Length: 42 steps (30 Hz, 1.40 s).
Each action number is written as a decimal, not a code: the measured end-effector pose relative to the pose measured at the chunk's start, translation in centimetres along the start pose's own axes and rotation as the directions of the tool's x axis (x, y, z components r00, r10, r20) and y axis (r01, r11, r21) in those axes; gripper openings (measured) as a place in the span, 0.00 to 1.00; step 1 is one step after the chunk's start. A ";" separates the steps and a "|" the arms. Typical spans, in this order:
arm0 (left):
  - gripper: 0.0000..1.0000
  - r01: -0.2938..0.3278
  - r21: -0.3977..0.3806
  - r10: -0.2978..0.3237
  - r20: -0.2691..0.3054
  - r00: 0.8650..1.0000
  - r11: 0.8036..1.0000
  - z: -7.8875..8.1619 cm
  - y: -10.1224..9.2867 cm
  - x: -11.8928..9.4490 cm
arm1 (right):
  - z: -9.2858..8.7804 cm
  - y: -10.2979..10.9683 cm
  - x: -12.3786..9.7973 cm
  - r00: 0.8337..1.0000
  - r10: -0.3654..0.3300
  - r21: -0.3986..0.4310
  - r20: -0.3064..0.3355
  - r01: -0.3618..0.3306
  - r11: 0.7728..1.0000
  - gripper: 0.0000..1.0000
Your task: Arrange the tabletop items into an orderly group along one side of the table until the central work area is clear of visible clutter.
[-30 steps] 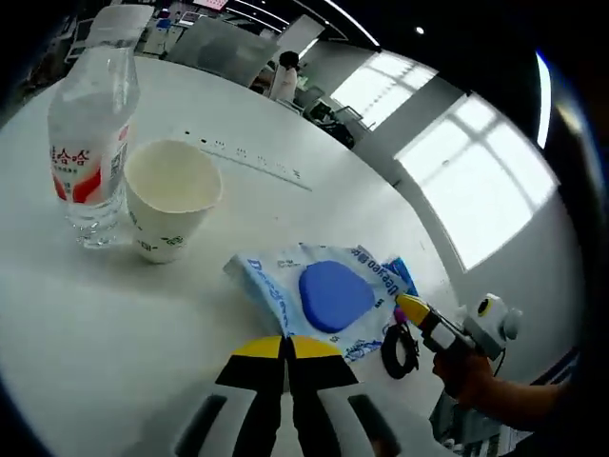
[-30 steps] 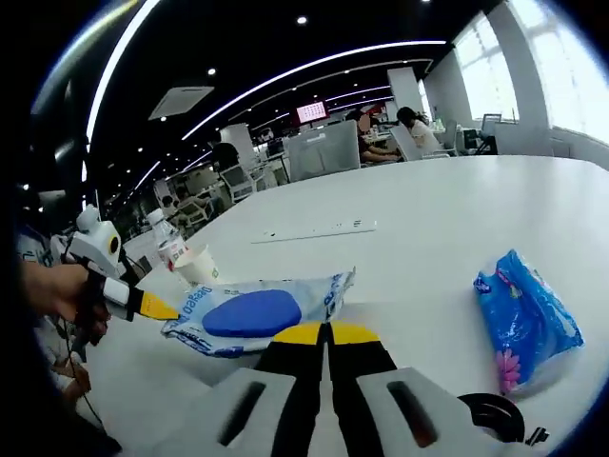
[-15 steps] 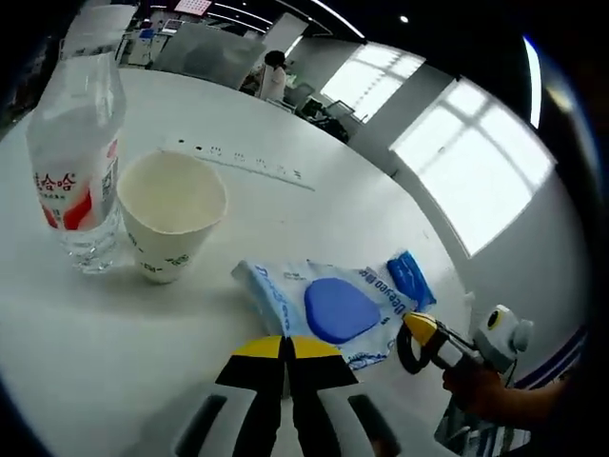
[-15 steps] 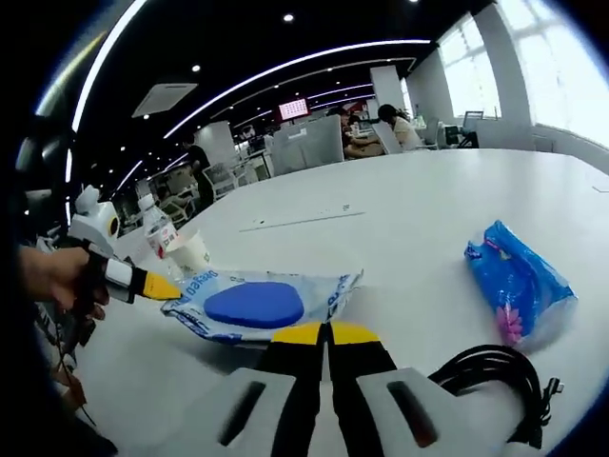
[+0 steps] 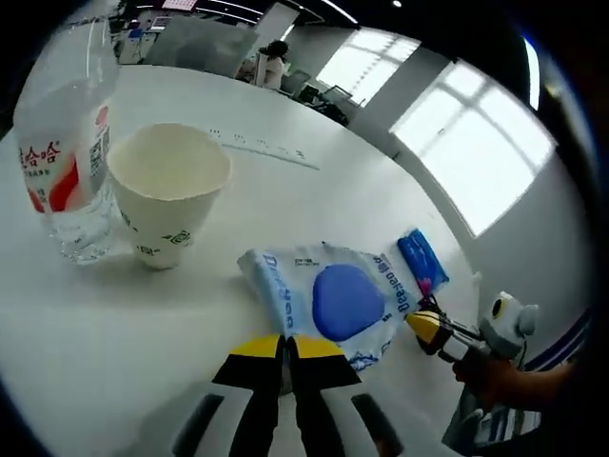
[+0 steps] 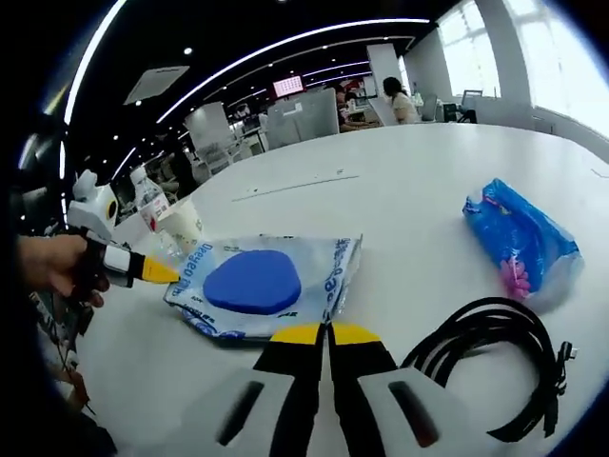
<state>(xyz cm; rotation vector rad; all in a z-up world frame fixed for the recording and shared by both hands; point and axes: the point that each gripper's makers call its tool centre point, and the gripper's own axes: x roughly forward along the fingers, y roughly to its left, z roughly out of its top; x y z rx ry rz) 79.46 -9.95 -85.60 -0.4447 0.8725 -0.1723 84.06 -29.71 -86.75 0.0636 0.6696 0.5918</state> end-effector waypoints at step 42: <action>0.14 -0.031 -0.076 0.035 0.054 0.998 0.997 -2.5 -0.4 -0.3 | 0.3 -0.2 1.2 0.958 0.200 0.087 -0.207 -0.185 0.979 0.03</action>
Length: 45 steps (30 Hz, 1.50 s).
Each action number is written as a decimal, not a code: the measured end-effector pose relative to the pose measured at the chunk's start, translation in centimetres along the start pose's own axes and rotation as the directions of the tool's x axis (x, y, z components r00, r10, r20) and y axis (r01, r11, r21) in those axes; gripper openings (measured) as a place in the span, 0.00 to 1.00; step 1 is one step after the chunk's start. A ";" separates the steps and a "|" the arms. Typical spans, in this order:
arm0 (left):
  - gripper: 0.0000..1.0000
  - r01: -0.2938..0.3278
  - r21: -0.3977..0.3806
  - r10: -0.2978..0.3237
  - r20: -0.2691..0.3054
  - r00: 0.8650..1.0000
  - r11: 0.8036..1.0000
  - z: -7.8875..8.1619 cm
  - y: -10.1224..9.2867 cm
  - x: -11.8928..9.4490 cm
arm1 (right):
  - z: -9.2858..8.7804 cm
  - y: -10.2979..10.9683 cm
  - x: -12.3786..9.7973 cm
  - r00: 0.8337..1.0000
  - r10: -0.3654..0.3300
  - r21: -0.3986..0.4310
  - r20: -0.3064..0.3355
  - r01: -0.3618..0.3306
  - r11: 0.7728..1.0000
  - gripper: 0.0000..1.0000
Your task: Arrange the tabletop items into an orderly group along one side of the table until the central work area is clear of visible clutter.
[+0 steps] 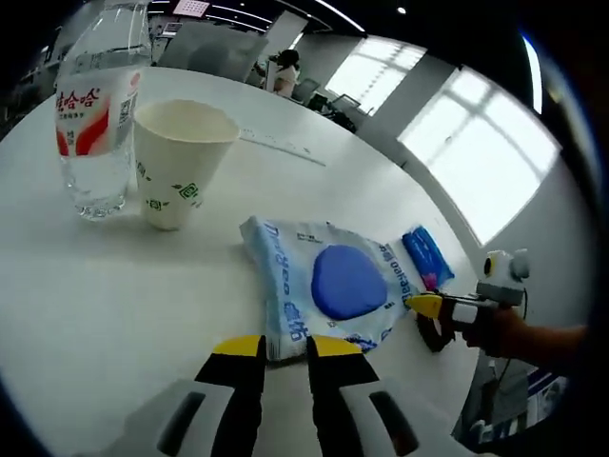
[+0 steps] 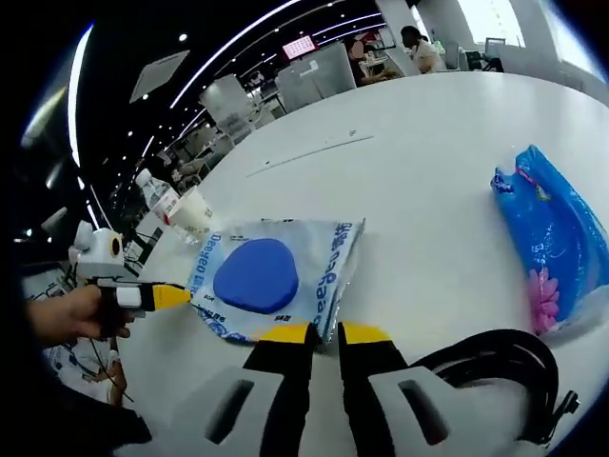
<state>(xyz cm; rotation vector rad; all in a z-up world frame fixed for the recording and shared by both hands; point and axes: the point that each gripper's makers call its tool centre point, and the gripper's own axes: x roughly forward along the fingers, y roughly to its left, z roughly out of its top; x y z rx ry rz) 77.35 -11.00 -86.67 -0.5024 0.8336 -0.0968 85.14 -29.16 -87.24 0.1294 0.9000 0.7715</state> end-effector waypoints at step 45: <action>0.00 0.016 0.098 -0.018 0.022 1.000 0.995 2.3 -1.0 -1.6 | 3.3 1.5 -1.5 0.991 -0.003 -0.094 0.131 0.015 0.995 0.00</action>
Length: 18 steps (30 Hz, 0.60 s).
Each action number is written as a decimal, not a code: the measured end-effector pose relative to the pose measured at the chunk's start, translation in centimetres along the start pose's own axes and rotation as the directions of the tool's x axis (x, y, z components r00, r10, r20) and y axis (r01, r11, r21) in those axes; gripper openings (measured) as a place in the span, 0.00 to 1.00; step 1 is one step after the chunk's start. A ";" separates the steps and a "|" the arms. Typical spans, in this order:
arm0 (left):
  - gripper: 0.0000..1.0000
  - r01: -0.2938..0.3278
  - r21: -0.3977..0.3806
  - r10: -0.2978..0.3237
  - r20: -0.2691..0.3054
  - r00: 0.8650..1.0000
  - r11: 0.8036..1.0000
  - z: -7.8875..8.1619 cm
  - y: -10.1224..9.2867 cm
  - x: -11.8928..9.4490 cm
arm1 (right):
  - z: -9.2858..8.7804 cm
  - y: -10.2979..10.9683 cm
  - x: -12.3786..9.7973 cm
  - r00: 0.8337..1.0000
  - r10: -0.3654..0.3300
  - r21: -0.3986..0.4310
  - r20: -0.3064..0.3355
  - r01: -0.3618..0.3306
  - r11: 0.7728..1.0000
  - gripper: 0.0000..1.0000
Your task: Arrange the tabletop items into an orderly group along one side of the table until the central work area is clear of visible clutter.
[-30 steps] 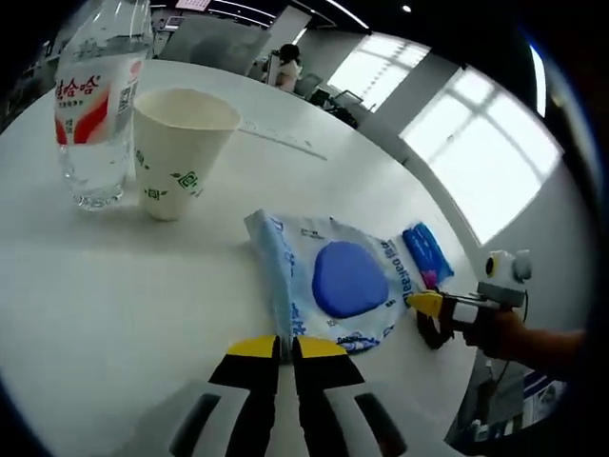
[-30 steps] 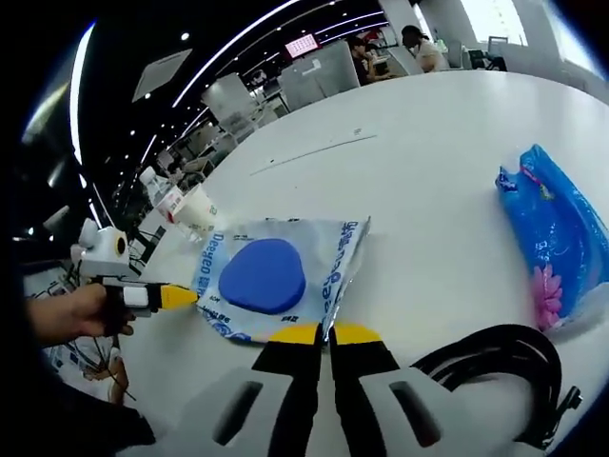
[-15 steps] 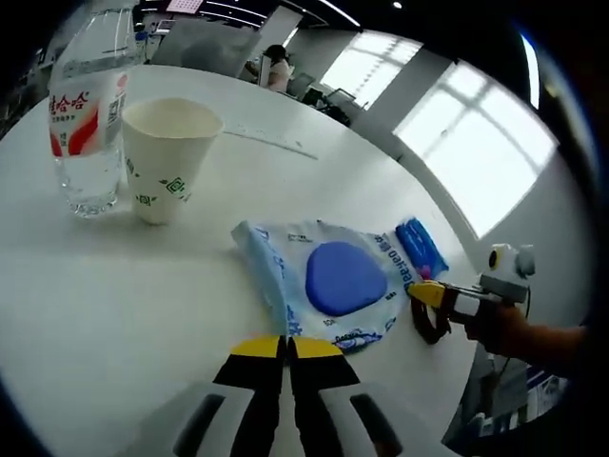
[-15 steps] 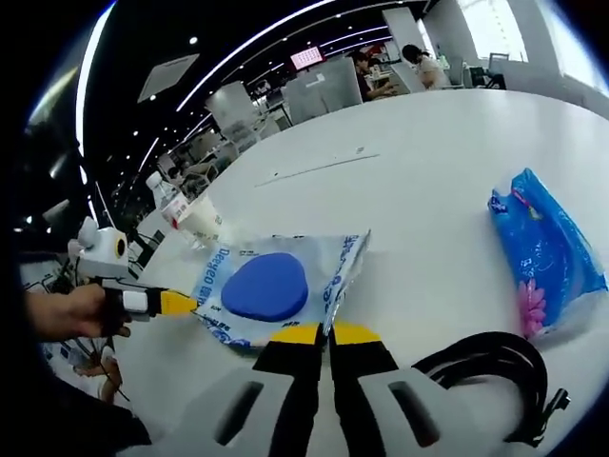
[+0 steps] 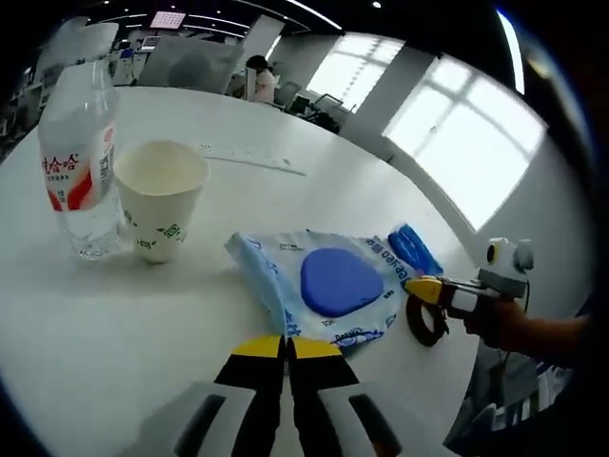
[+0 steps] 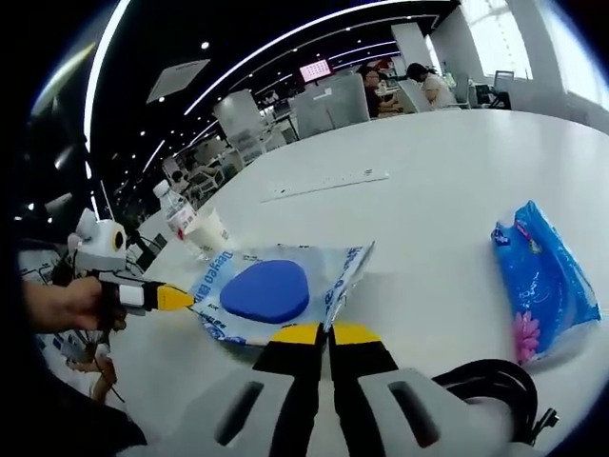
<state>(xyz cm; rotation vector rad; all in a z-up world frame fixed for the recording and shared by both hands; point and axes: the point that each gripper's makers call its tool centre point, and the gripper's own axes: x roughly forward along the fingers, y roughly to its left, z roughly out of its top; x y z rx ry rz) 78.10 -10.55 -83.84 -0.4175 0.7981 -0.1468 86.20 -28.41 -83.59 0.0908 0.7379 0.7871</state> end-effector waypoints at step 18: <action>0.00 -0.008 0.000 0.008 0.054 0.999 1.000 3.3 -0.6 0.1 | 3.2 -0.3 0.6 0.998 -0.008 -0.047 0.057 0.011 0.999 0.00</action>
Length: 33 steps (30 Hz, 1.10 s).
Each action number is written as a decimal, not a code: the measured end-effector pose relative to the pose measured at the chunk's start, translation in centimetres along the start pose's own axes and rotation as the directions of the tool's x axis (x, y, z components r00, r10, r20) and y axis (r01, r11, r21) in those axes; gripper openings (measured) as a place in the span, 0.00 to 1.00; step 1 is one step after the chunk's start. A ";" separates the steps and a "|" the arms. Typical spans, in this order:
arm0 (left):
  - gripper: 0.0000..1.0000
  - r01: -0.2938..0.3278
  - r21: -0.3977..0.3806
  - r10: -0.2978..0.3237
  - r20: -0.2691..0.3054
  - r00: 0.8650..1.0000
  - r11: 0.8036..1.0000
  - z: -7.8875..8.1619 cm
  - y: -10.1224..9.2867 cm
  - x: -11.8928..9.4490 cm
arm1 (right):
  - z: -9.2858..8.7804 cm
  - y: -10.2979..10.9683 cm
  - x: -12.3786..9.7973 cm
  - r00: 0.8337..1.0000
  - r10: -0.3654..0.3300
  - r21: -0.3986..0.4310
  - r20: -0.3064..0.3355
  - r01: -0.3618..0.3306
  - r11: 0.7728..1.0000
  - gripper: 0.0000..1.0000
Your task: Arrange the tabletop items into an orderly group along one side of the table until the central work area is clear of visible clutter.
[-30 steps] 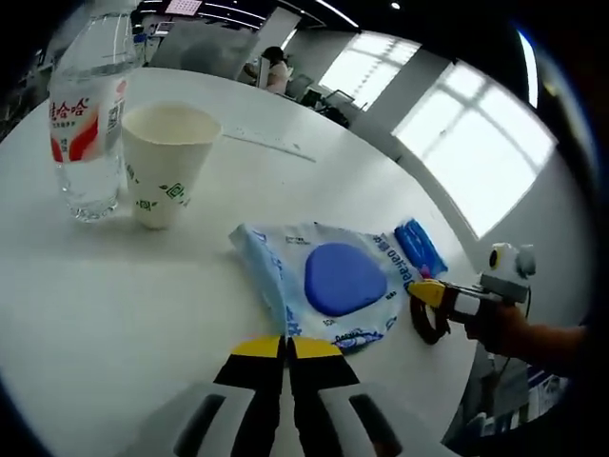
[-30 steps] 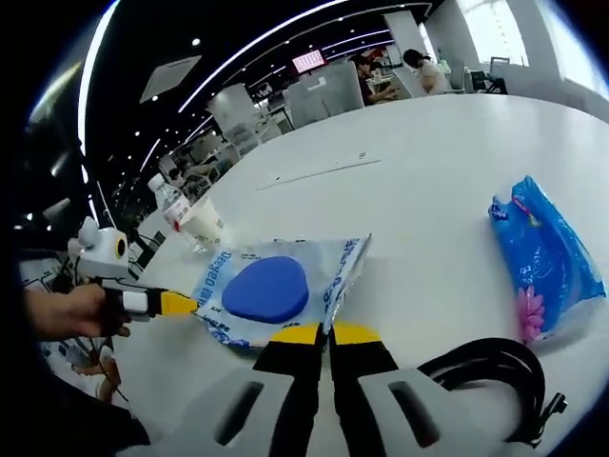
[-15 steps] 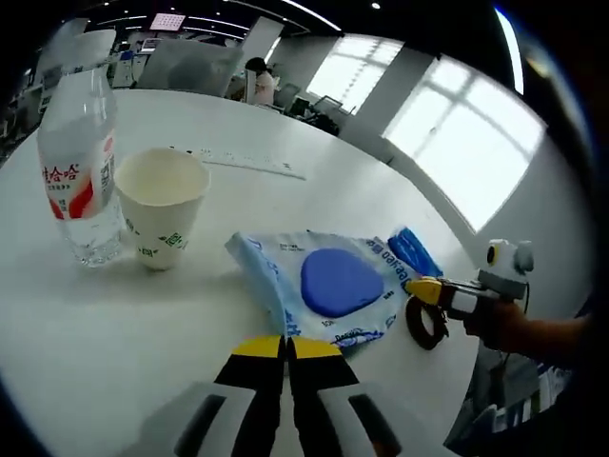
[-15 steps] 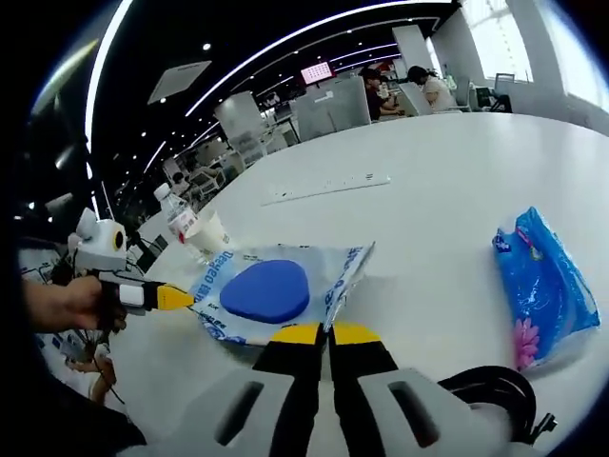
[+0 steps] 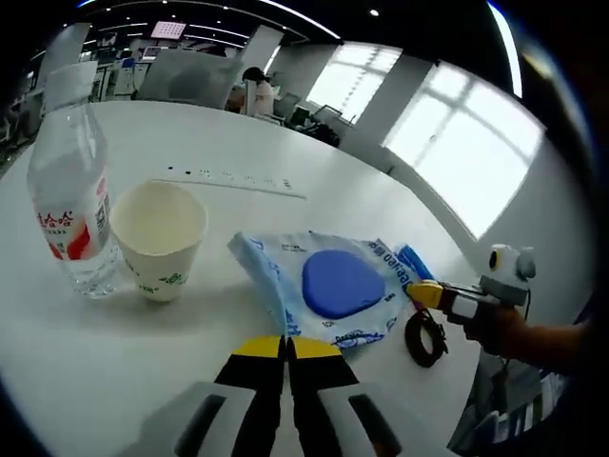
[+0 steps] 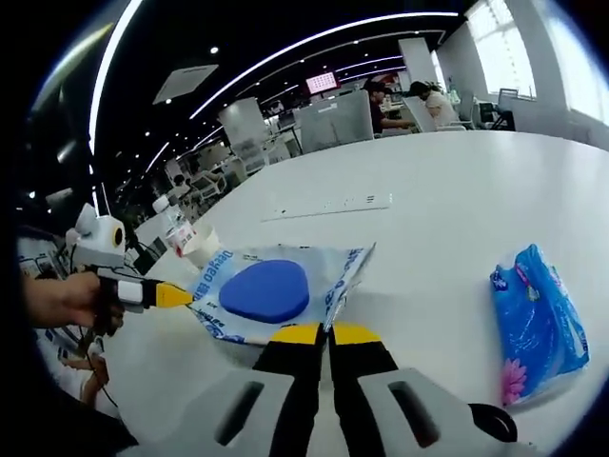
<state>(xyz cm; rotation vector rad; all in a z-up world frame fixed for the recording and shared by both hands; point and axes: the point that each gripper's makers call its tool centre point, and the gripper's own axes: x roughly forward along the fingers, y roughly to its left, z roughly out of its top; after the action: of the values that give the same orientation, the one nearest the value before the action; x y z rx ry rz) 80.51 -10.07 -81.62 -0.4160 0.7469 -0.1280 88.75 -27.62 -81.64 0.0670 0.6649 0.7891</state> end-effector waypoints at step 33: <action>0.00 -0.064 -0.031 0.065 0.034 0.997 0.997 3.0 1.7 2.5 | 2.1 -1.3 2.7 0.998 -0.049 -0.041 0.029 0.050 0.998 0.00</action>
<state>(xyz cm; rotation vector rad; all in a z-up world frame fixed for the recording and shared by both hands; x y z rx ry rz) 84.28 -8.25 -81.91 -0.4209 0.7276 -0.0490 92.18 -26.36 -81.74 0.0236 0.6212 0.7532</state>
